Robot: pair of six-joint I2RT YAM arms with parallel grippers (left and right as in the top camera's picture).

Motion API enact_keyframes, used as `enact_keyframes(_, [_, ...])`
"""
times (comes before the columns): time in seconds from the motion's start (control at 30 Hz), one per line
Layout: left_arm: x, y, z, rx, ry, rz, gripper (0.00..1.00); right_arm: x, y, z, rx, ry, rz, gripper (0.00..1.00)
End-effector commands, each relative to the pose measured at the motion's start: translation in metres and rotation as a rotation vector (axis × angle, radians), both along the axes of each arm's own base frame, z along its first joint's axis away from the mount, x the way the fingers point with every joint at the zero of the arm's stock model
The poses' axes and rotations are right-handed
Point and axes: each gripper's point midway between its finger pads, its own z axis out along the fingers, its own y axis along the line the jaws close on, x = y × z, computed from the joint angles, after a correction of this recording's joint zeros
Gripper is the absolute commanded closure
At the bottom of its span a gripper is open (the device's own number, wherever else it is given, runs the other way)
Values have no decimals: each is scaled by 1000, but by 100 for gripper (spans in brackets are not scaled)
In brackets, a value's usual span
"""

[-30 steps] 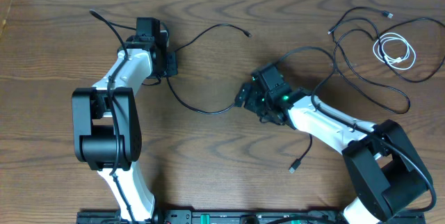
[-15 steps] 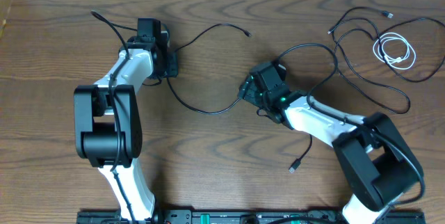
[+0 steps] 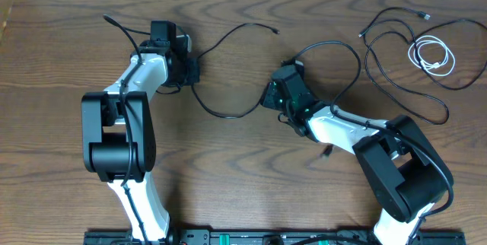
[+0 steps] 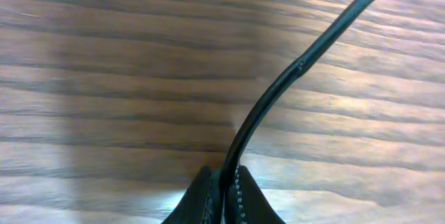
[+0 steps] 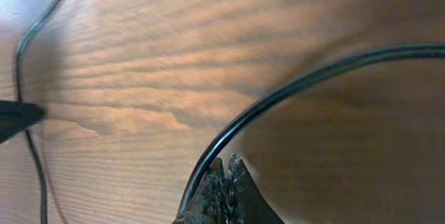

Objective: Untangle cables

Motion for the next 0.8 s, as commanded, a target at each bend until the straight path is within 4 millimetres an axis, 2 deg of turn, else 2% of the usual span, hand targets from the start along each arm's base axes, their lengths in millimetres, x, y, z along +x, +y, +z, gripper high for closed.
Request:
enact_keyframes(0.0, [-7,-27,-3,-154,32,-49,92,4,3,1,-86,-88,95,99])
enact_keyframes(0.17, [-11,-56,13,-319,8,-152,92,7,5,2,-91,-108,109,99])
enact_keyframes(0.37, [-11,-74,30,-443,-14,-207,93,7,6,-1,-89,-105,113,99])
enact_keyframes(0.4, [-13,-80,37,-489,-21,-226,93,6,9,1,-78,-111,130,99])
enact_keyframes(0.47, [-14,-87,48,-559,-31,-246,93,1,29,9,-36,-148,260,99])
enact_keyframes(0.57, [-11,-76,44,-529,-35,-220,92,1,30,10,-31,-152,266,99])
enact_keyframes(0.63, [-7,-60,36,-458,-34,-181,93,2,30,11,-31,-157,264,99])
enact_keyframes(0.7, [-6,-48,28,-393,-25,-149,93,2,41,21,-21,-221,348,99])
enact_keyframes(0.77, [-5,-45,26,-377,-24,-142,93,4,52,35,13,-289,399,99])
